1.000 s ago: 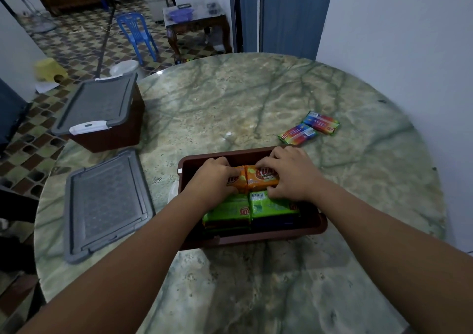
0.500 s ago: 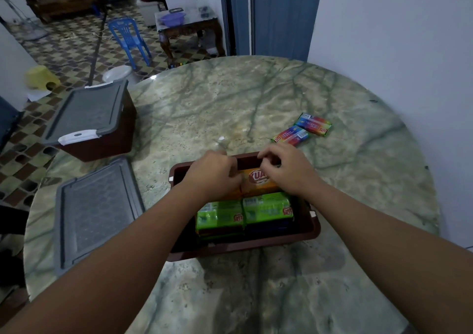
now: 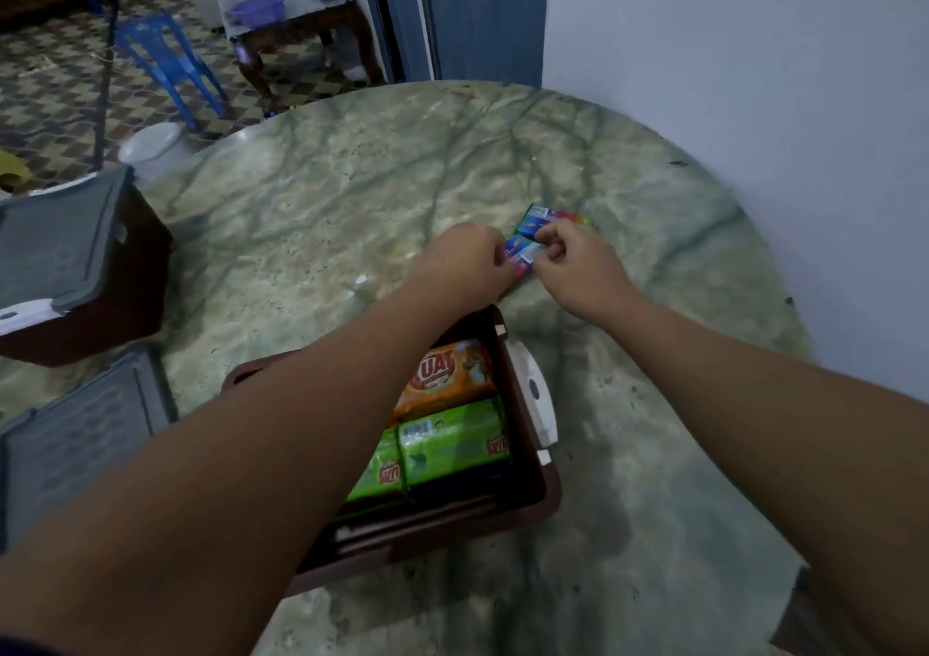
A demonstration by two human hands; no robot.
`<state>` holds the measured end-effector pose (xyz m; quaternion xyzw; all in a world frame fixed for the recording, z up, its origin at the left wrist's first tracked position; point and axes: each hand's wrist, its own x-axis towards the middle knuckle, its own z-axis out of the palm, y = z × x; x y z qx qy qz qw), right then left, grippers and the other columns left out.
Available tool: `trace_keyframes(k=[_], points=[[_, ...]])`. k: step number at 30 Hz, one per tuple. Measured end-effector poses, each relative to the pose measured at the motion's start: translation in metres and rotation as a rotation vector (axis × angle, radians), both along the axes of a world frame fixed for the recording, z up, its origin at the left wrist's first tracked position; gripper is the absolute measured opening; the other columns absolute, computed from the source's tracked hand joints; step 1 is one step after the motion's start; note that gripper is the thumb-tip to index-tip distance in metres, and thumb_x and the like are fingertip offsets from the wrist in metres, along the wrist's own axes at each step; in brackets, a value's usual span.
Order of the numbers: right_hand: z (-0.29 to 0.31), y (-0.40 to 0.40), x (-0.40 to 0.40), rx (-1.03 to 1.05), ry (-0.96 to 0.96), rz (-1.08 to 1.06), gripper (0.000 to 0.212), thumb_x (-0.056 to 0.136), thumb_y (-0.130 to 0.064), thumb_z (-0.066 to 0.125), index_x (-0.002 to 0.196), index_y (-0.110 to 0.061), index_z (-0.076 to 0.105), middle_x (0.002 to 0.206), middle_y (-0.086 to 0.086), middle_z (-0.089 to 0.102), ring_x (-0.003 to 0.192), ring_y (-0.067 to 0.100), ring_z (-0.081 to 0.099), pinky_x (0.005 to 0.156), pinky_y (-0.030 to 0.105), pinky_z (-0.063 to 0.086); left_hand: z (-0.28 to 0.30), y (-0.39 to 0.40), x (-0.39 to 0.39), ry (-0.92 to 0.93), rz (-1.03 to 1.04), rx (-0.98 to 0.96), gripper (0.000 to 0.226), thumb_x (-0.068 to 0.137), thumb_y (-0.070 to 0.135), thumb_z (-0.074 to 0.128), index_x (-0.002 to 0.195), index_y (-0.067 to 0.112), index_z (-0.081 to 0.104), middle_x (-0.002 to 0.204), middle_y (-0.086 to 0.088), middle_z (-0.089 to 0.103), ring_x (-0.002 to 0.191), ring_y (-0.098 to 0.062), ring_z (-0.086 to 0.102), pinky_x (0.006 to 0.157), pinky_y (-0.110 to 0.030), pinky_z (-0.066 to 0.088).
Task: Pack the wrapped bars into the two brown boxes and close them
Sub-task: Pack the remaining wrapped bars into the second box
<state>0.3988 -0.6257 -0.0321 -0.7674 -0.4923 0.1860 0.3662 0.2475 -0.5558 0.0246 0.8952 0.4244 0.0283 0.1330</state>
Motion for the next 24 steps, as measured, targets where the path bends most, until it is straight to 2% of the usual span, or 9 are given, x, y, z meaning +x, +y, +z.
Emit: trace_keyframes(k=[3, 5, 7, 9, 13, 17, 21, 24], points=[[-0.010, 0.013, 0.024, -0.019, -0.020, 0.007, 0.031, 0.090, -0.016, 0.066, 0.120, -0.013, 0.068, 0.096, -0.005, 0.060, 0.099, 0.018, 0.061, 0.081, 0.020, 0.037, -0.016, 0.019, 0.021, 0.023, 0.015, -0.022, 0.016, 0.090, 0.036, 0.065, 0.084, 0.022, 0.059, 0.100, -0.008, 0.066, 0.096, -0.028, 0.061, 0.077, -0.034, 0.049], [-0.016, 0.019, 0.035, -0.030, -0.040, 0.006, 0.032, 0.091, -0.015, 0.067, 0.122, -0.011, 0.068, 0.104, 0.000, 0.062, 0.098, 0.018, 0.060, 0.079, 0.016, 0.033, -0.025, 0.030, 0.031, 0.061, 0.027, -0.032, 0.013, 0.091, 0.033, 0.064, 0.091, 0.020, 0.061, 0.105, -0.008, 0.066, 0.100, -0.027, 0.061, 0.076, -0.033, 0.047], [-0.023, 0.024, 0.045, -0.038, -0.061, 0.004, 0.031, 0.091, -0.018, 0.066, 0.122, -0.013, 0.068, 0.114, 0.005, 0.065, 0.103, 0.020, 0.061, 0.080, 0.017, 0.033, -0.034, 0.040, 0.041, 0.114, 0.046, -0.049, 0.024, 0.092, 0.037, 0.063, 0.103, 0.015, 0.063, 0.109, -0.009, 0.064, 0.102, -0.027, 0.060, 0.075, -0.034, 0.046], [-0.032, 0.029, 0.054, -0.046, -0.067, 0.008, 0.031, 0.092, -0.020, 0.065, 0.123, -0.016, 0.067, 0.116, 0.005, 0.064, 0.102, 0.018, 0.059, 0.081, 0.019, 0.034, -0.045, 0.049, 0.051, 0.146, 0.071, -0.079, 0.037, 0.091, 0.044, 0.064, 0.111, 0.013, 0.061, 0.111, -0.010, 0.062, 0.101, -0.028, 0.059, 0.078, -0.036, 0.048], [-0.048, 0.038, 0.068, -0.040, -0.083, -0.016, 0.032, 0.091, -0.021, 0.064, 0.124, -0.020, 0.067, 0.112, 0.003, 0.064, 0.091, 0.009, 0.054, 0.080, 0.022, 0.037, -0.068, 0.059, 0.071, 0.163, 0.099, -0.113, 0.049, 0.084, 0.047, 0.072, 0.116, 0.014, 0.054, 0.113, -0.010, 0.061, 0.099, -0.027, 0.058, 0.075, -0.037, 0.048], [-0.058, 0.044, 0.071, -0.033, -0.103, -0.019, 0.031, 0.092, -0.022, 0.064, 0.123, -0.021, 0.065, 0.114, 0.003, 0.061, 0.096, 0.012, 0.056, 0.085, 0.027, 0.044, -0.082, 0.061, 0.082, 0.154, 0.124, -0.168, 0.055, 0.083, 0.044, 0.075, 0.123, 0.014, 0.051, 0.113, -0.007, 0.062, 0.100, -0.026, 0.061, 0.084, -0.039, 0.055], [-0.064, 0.050, 0.069, -0.049, -0.179, -0.026, 0.036, 0.092, -0.025, 0.063, 0.129, -0.021, 0.063, 0.122, 0.008, 0.056, 0.114, 0.026, 0.052, 0.095, 0.032, 0.041, -0.088, 0.066, 0.084, 0.182, 0.171, -0.106, 0.066, 0.076, 0.048, 0.080, 0.124, 0.016, 0.048, 0.120, -0.010, 0.050, 0.109, -0.029, 0.052, 0.089, -0.044, 0.053], [-0.062, 0.057, 0.068, -0.044, -0.199, -0.039, 0.042, 0.092, -0.025, 0.065, 0.133, -0.021, 0.060, 0.124, 0.009, 0.051, 0.118, 0.029, 0.049, 0.102, 0.036, 0.041, -0.093, 0.068, 0.080, 0.071, 0.170, -0.102, 0.042, 0.085, 0.045, 0.070, 0.105, 0.019, 0.044, 0.107, -0.010, 0.052, 0.098, -0.029, 0.056, 0.074, -0.040, 0.049]])
